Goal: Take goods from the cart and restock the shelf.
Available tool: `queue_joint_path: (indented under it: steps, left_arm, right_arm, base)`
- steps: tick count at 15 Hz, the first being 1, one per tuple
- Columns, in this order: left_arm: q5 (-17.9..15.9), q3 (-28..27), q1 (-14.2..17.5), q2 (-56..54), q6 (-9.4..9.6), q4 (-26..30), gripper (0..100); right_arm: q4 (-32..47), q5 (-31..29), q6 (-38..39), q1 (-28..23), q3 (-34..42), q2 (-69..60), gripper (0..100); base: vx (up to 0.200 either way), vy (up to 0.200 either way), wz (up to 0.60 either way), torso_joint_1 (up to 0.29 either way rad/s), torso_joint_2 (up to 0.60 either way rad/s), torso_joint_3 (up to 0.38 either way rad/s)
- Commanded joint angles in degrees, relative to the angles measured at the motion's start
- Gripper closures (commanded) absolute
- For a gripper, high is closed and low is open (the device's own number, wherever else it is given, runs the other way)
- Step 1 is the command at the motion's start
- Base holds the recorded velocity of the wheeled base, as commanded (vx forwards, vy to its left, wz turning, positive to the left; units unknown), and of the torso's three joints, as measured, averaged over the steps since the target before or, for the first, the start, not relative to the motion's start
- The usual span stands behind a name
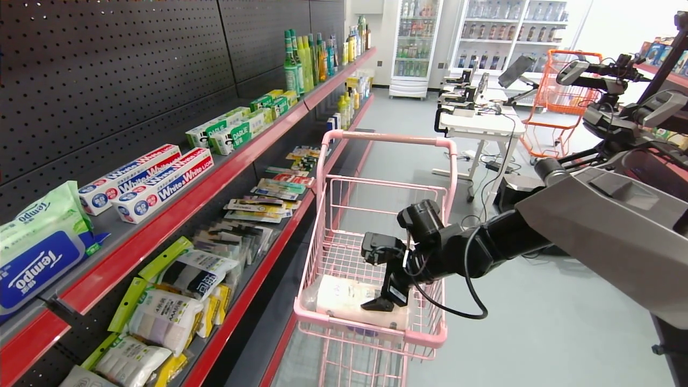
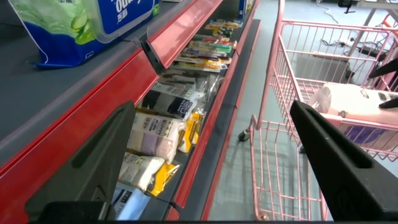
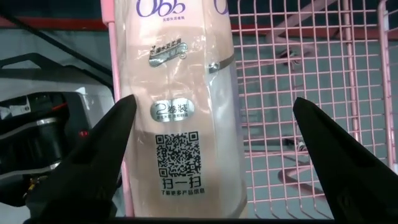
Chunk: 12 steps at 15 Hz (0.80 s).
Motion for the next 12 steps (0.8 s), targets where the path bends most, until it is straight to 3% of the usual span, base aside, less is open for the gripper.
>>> queue_joint_path:
  steps: [1,12]
  left_arm:
    - [0.0,0.0,0.0,0.1,0.02,0.0,0]
    - [0.0,0.0,0.0,0.1,0.02,0.0,0]
  right_arm:
    - [-0.1,0.1,0.3,0.0,0.3,0.6,0]
    - [-0.3,2.9,2.5,0.9,0.3,0.7,0]
  base:
    - [0.000,0.000,0.00,0.000,0.00,0.000]
    - [0.000,0.000,0.00,0.000,0.00,0.000]
